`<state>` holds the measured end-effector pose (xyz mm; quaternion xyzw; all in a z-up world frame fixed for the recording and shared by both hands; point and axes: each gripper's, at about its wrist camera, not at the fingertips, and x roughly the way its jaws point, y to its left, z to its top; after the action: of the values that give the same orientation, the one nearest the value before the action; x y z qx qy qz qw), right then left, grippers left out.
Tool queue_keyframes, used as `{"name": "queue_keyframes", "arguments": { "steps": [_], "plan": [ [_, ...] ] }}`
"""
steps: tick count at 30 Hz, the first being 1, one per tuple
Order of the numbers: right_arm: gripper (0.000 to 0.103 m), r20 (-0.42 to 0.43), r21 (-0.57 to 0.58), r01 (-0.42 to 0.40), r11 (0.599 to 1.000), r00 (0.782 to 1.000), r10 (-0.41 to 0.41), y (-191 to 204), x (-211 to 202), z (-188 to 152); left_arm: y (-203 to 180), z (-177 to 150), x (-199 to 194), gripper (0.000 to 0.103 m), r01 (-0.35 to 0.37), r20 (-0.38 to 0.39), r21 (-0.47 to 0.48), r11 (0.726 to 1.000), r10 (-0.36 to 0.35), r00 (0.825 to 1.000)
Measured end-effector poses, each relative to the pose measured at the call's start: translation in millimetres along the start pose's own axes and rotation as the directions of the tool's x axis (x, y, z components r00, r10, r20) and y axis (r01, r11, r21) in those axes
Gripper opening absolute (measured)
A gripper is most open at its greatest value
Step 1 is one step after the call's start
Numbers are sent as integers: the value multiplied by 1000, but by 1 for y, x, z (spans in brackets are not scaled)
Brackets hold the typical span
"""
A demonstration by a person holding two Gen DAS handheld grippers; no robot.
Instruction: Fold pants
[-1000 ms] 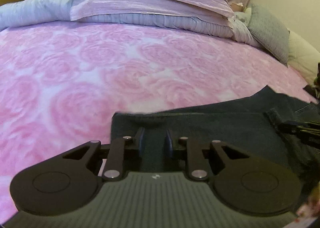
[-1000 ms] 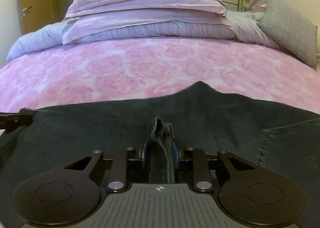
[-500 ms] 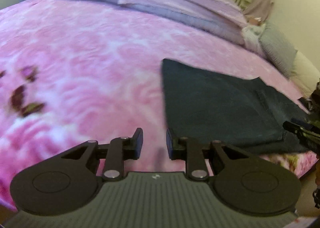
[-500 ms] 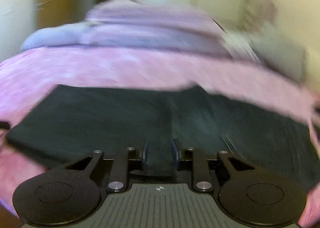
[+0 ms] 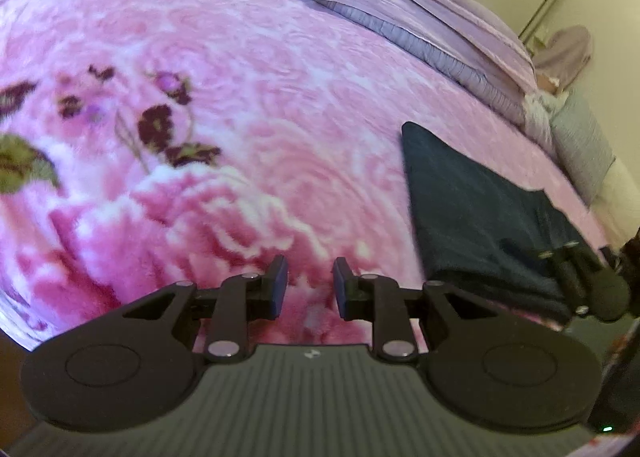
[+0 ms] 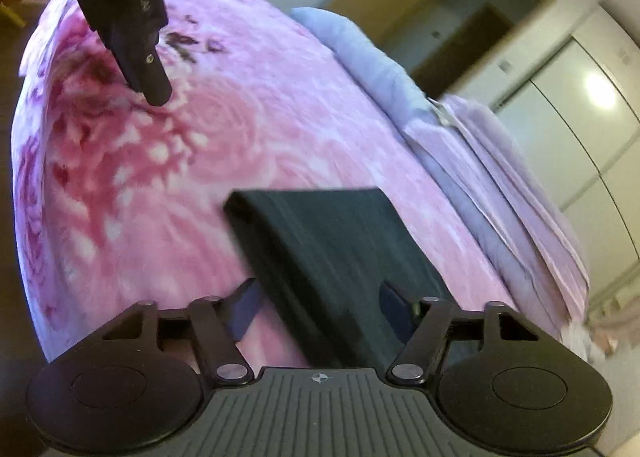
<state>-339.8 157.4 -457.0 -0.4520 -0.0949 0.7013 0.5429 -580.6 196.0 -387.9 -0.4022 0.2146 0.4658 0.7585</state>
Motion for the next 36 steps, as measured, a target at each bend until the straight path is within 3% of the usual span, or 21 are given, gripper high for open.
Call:
{"name": "queue_keyframes", "arguments": {
  "steps": [4, 7, 8, 9, 11, 12, 14, 17, 20, 22, 26, 30, 32, 33, 34, 35, 36],
  "plan": [
    [30, 11, -90, 14, 996, 1000, -13, 21, 20, 12, 0, 4, 7, 20, 16, -1, -23, 1000, -16, 1000],
    [21, 14, -93, 34, 995, 999, -33, 28, 29, 14, -3, 7, 12, 21, 18, 0, -32, 999, -18, 1000],
    [13, 21, -77, 37, 996, 999, -36, 26, 31, 13, -4, 7, 13, 21, 16, 1, -32, 999, -16, 1000],
    [5, 30, -39, 40, 998, 999, -39, 21, 31, 12, -6, 9, 14, 21, 17, 1, -31, 999, -17, 1000],
    [4, 66, 93, 25, 995, 997, -32, 0, 22, 13, -11, 13, 16, 21, 28, 2, -31, 999, -28, 1000],
    [4, 90, 187, 14, 982, 995, -32, -15, 15, 14, -15, 16, 16, 21, 38, 8, -31, 999, -38, 999],
    [3, 133, 395, -6, 919, 990, -50, -53, -1, 13, -29, 24, 17, 21, 63, 25, -20, 998, -63, 998],
    [3, 166, 662, -14, 749, 978, -128, -119, -29, -4, -62, 36, 20, 21, 113, 51, 30, 993, -114, 992],
    [3, 173, 848, -21, 529, 955, -241, -189, -71, -44, -109, 48, 28, 21, 194, 61, 105, 975, -201, 978],
    [3, 150, 917, -9, 398, 934, -324, -225, -106, -81, -150, 53, 38, 21, 260, 51, 163, 952, -271, 961],
    [4, 45, 984, 41, 175, 888, -457, -272, -169, -173, -226, 48, 62, 21, 377, -3, 247, 892, -389, 921],
    [4, -146, 988, 152, -29, 857, -495, -281, -201, -283, -293, 22, 95, 21, 453, -102, 301, 839, -444, 890],
    [11, -284, 955, 223, -197, 878, -384, -276, -195, -349, -318, 1, 117, 21, 462, -173, 308, 832, -429, 887],
    [14, -302, 931, 214, -295, 907, -295, -272, -188, -384, -324, -6, 126, 21, 466, -200, 306, 830, -423, 884],
    [14, -263, 902, 153, -404, 937, -231, -265, -186, -417, -331, -15, 133, 21, 467, -225, 304, 831, -414, 882],
    [16, -177, 877, 27, -480, 946, -271, -256, -190, -436, -337, -22, 138, 21, 466, -243, 305, 831, -405, 881],
    [26, -114, 844, -78, -531, 941, -320, -251, -195, -447, -341, -29, 141, 21, 465, -252, 305, 831, -401, 881]
  ]
}}
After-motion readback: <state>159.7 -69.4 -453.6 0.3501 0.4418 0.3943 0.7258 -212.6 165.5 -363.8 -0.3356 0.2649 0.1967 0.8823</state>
